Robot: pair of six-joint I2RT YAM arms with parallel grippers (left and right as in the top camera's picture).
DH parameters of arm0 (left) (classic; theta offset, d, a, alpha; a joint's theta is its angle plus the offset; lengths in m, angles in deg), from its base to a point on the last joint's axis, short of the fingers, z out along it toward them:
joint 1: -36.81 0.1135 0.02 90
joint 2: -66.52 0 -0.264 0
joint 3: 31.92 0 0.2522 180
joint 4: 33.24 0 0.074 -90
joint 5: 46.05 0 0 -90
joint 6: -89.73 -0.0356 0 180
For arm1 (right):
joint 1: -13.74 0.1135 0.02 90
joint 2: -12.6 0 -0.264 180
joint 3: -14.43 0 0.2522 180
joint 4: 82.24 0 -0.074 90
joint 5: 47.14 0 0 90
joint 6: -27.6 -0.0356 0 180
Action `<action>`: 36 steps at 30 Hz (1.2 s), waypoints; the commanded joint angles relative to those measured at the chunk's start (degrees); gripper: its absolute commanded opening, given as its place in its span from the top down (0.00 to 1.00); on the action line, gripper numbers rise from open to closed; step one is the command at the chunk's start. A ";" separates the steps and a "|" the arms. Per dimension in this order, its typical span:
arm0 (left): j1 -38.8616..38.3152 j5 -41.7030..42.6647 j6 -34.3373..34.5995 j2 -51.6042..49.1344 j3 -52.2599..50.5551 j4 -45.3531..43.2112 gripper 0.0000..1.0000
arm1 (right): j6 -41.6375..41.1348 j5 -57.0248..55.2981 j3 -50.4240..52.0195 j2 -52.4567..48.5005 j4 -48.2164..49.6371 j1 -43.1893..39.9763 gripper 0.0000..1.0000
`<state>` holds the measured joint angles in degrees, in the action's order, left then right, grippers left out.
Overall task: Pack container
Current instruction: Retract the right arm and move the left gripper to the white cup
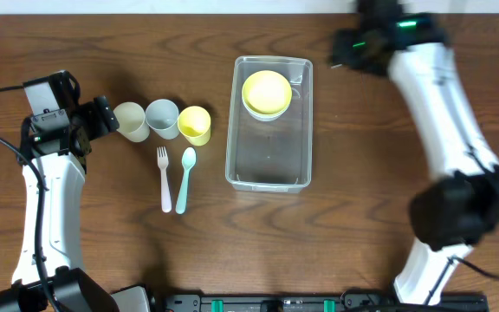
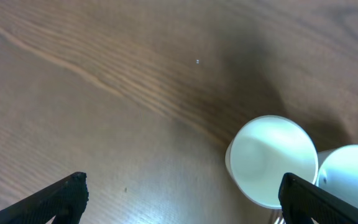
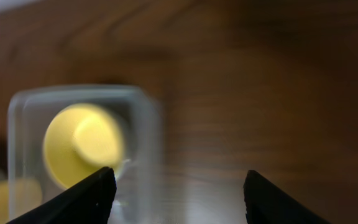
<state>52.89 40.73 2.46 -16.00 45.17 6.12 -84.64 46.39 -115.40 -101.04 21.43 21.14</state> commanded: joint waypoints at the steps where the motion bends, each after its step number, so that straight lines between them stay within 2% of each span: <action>1: 0.24 -0.17 1.92 -0.20 1.03 -1.14 0.02 | -3.17 -2.89 -0.72 2.23 -4.48 -8.48 0.30; 5: 0.24 0.37 9.29 -0.15 1.05 0.39 0.02 | -5.49 -2.89 0.09 1.95 -10.21 -16.94 0.18; 8: 0.20 5.22 10.32 -0.11 1.05 0.96 0.02 | -7.04 -2.84 1.38 1.95 -11.89 -21.99 0.01; 13: -0.02 4.22 10.86 -0.98 4.31 7.54 0.02 | -7.56 -2.82 1.66 1.95 -12.17 -25.90 0.01; 16: -0.02 -0.11 10.93 -4.17 11.34 15.82 0.02 | -7.54 -2.89 1.66 1.95 -12.00 -26.67 0.01; 19: -0.02 -0.42 10.95 -9.77 20.13 24.81 0.02 | -7.54 -2.86 1.66 1.95 -12.02 -26.84 0.01; 22: -0.02 0.28 10.95 -15.15 25.68 29.77 0.02 | -7.54 -2.89 1.66 1.95 -11.98 -26.84 0.01; 36: -0.02 7.26 9.94 -29.70 26.47 25.24 0.00 | -7.54 -2.86 1.66 1.95 -11.78 -26.84 0.01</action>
<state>52.85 45.80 13.01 -44.31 71.14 31.89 -91.52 43.48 -113.96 -98.77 9.67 -5.41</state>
